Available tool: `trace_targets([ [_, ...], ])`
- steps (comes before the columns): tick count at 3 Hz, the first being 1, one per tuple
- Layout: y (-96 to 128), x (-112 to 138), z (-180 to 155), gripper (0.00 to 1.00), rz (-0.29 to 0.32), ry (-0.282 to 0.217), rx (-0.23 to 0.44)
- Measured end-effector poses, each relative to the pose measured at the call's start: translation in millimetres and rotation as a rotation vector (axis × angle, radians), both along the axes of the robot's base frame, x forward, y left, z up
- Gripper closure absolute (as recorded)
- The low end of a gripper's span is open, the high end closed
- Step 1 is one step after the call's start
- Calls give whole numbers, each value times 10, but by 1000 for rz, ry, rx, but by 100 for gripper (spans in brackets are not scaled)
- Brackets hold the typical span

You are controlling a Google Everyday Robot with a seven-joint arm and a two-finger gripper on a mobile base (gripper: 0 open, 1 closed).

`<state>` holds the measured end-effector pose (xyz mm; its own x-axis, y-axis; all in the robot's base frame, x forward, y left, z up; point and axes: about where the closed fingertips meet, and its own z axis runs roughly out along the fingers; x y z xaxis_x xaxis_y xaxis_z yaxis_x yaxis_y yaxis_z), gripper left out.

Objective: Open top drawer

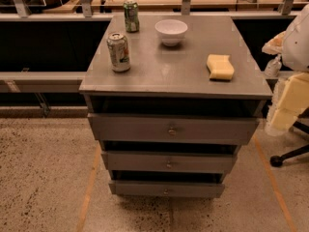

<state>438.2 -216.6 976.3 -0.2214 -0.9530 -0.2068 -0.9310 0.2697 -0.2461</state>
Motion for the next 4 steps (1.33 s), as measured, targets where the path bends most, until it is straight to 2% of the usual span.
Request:
trace_targets([
  [1, 25, 10, 17, 0, 2, -16, 6],
  [2, 119, 143, -387, 0, 19, 10, 40],
  [3, 240, 287, -1028, 0, 44, 59, 114],
  [4, 365, 365, -1575, 0, 103, 74, 161],
])
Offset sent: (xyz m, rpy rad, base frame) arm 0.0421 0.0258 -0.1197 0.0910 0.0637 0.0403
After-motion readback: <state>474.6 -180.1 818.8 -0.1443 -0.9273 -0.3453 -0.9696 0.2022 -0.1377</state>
